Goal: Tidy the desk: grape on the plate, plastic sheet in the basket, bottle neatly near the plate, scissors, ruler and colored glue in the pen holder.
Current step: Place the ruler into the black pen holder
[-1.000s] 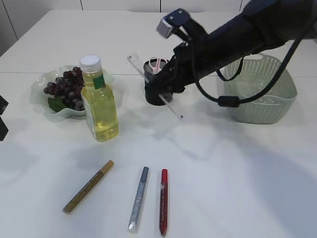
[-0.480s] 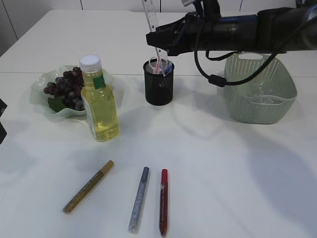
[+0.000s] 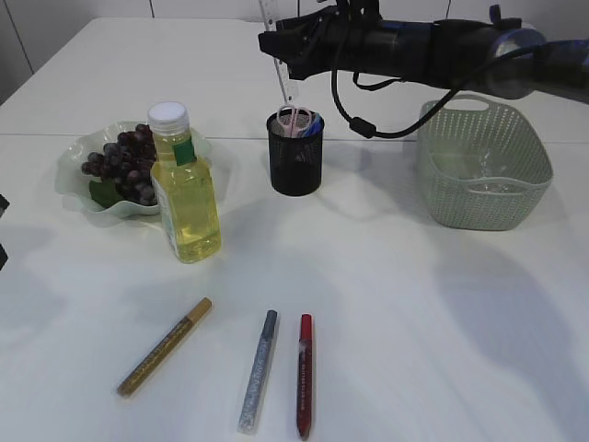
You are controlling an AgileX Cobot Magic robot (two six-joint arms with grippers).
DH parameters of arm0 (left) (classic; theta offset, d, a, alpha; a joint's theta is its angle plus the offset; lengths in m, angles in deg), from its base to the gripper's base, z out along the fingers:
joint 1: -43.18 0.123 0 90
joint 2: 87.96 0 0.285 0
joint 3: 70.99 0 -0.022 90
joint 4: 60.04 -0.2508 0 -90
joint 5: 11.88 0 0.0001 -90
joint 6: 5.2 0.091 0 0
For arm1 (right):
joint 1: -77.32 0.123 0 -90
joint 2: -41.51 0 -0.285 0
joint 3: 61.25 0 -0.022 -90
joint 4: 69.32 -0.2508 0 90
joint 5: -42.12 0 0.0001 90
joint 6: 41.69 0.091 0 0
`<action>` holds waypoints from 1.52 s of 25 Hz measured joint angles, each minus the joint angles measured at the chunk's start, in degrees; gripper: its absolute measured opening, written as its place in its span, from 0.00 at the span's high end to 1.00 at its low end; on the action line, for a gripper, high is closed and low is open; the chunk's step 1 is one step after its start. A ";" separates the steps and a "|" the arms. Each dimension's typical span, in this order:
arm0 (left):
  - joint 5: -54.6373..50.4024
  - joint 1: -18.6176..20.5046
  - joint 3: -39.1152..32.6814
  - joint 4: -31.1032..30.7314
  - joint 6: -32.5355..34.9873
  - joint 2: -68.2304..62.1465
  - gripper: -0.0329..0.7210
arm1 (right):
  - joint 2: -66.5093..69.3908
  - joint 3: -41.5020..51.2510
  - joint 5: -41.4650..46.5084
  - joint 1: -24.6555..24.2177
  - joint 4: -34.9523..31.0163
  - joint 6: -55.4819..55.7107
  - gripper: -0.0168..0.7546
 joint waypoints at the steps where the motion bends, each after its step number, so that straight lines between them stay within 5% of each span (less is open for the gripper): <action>1: -0.12 0.00 0.00 0.00 0.00 0.00 0.64 | 1.24 -1.95 -0.36 0.00 0.00 0.25 0.58; 30: -0.58 0.00 0.00 0.00 0.00 0.00 0.64 | 8.22 -6.64 -1.05 -0.13 -0.13 13.95 0.58; 38: -0.66 0.00 0.00 0.00 0.00 0.00 0.64 | 8.22 -6.64 -1.17 -0.13 -0.02 14.17 0.49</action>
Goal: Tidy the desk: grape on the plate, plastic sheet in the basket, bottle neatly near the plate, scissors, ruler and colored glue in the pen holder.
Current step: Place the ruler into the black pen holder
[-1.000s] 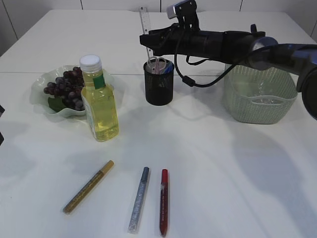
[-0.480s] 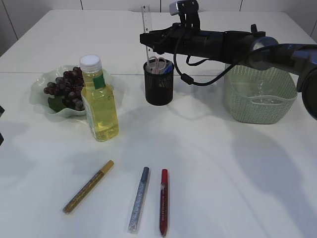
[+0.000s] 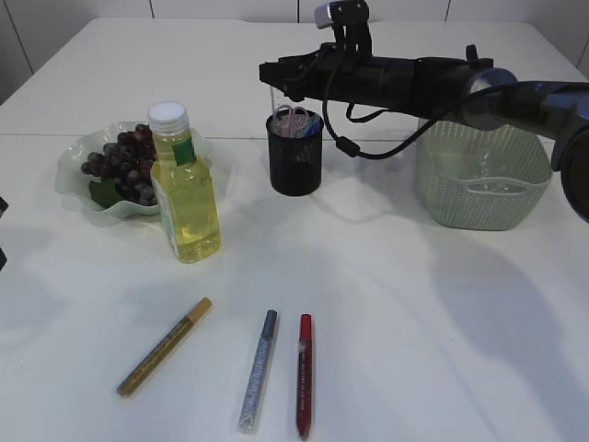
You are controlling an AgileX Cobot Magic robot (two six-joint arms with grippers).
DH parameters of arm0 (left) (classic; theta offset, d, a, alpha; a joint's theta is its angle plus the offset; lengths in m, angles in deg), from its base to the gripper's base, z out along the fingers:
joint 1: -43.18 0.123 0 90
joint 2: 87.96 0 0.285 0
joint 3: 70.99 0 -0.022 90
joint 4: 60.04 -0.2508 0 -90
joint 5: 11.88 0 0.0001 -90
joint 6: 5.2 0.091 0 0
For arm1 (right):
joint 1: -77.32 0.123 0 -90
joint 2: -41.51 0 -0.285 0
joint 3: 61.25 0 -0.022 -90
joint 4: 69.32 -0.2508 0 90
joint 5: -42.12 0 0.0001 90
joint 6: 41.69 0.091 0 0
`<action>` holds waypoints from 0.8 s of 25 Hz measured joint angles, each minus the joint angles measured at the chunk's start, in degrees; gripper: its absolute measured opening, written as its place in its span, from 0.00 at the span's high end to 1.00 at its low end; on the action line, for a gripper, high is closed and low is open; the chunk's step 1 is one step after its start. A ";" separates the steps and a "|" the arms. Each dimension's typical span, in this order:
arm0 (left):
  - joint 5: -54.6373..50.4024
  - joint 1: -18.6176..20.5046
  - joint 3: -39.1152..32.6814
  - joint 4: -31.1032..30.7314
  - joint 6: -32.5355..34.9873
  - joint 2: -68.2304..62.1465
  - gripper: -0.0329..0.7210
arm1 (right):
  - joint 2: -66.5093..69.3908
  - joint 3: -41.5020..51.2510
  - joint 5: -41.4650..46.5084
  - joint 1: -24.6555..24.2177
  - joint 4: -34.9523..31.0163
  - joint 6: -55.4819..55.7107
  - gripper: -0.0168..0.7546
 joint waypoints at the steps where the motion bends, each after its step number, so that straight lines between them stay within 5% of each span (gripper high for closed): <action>1: 0.00 0.00 0.00 0.00 0.00 0.00 0.64 | 0.00 0.00 0.00 0.00 0.00 0.00 0.48; 11: -0.27 0.00 0.00 0.00 0.00 0.00 0.64 | -0.69 0.00 -4.36 0.00 1.91 8.17 0.48; 14: -0.54 0.00 0.00 0.00 0.00 0.00 0.64 | -3.51 0.00 -6.29 0.00 14.41 20.47 0.48; 20: -0.90 0.00 0.00 0.00 0.00 0.00 0.64 | -13.44 0.00 2.55 0.66 56.05 60.74 0.48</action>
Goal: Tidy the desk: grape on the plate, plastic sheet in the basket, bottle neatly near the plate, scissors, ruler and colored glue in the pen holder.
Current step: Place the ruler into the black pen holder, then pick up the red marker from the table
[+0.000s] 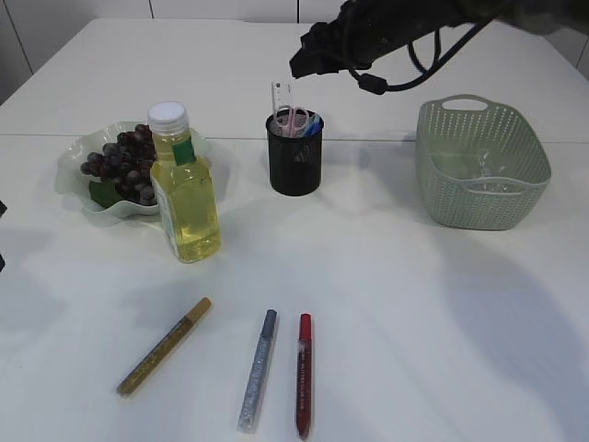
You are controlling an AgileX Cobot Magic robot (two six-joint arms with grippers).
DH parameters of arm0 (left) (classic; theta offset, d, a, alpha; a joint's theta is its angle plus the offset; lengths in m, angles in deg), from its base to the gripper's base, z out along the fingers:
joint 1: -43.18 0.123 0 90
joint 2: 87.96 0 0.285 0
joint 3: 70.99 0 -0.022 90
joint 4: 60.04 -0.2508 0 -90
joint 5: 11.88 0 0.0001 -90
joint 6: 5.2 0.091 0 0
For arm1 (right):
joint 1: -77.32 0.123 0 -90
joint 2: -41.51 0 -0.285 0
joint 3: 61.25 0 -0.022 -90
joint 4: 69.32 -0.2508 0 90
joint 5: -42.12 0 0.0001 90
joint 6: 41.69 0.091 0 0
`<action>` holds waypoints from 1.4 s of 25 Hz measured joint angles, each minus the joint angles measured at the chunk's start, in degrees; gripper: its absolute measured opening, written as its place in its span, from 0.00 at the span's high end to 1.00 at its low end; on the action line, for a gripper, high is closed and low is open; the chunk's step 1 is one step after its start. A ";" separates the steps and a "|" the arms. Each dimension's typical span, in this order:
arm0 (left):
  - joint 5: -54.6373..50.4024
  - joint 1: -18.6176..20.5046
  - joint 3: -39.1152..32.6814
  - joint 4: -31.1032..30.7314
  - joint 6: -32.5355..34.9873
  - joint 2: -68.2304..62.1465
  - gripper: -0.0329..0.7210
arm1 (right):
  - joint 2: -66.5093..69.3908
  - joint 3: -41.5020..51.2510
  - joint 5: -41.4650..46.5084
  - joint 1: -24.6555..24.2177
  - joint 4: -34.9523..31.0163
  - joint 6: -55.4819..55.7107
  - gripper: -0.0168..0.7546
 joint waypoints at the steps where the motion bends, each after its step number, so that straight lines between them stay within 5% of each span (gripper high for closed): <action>1: -0.04 0.00 0.00 0.00 0.00 0.00 0.64 | -1.67 0.00 2.73 0.46 5.29 4.95 0.48; 6: -0.13 0.00 0.00 0.09 0.00 0.00 0.64 | -7.79 0.86 17.55 3.42 23.14 24.03 0.48; 16: -0.54 0.00 0.00 0.20 0.00 0.00 0.64 | -22.68 23.67 23.73 11.37 35.93 37.37 0.48; 24: 0.26 0.00 0.00 1.27 0.00 0.00 0.64 | -30.71 40.33 21.85 20.31 37.58 48.10 0.48; 35: 2.06 0.00 0.00 3.66 0.00 0.00 0.64 | -30.73 49.95 12.08 28.85 40.10 71.99 0.48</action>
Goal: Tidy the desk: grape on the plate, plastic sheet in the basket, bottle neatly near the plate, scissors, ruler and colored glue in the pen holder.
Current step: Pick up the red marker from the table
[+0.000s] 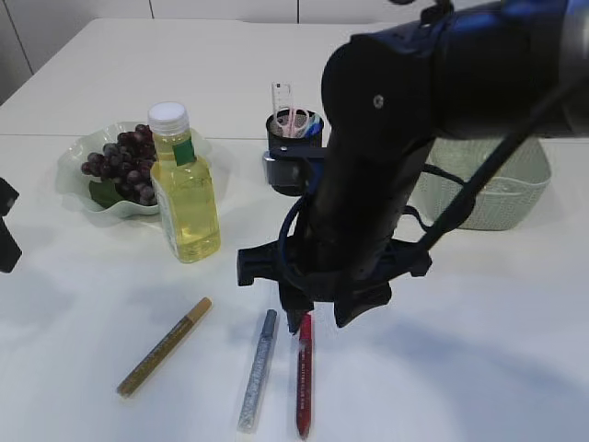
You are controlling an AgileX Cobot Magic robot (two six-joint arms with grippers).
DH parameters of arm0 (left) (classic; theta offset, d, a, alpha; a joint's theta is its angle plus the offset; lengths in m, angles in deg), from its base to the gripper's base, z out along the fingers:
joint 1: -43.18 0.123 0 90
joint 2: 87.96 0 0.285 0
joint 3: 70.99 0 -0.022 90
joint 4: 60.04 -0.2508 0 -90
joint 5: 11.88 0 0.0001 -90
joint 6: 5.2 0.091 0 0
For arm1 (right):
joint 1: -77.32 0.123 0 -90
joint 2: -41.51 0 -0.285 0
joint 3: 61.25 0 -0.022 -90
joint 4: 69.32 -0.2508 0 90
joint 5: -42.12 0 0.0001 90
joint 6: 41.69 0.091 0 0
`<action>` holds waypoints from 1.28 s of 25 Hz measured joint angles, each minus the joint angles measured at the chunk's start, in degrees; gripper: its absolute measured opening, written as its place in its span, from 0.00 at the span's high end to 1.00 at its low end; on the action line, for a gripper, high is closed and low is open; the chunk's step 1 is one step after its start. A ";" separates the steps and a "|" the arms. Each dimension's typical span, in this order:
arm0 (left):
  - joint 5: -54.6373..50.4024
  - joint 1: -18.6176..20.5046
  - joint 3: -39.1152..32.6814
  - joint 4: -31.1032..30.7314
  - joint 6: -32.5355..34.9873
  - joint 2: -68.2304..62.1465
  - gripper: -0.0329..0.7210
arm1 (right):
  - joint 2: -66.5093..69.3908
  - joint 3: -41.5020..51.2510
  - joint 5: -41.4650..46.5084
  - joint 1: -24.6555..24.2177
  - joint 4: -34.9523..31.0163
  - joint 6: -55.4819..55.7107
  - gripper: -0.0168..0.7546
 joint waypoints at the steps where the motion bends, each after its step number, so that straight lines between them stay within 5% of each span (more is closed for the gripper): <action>1: 0.00 0.00 0.00 0.00 0.00 0.00 0.64 | 0.65 0.00 -0.85 0.10 0.00 1.61 0.48; 14: 1.59 0.00 0.00 0.00 0.00 0.00 0.64 | 10.58 -1.56 -5.48 0.10 3.12 16.38 0.48; 32: 1.69 0.00 0.00 0.02 0.00 0.00 0.64 | 19.01 -10.54 -0.90 0.10 7.37 18.12 0.48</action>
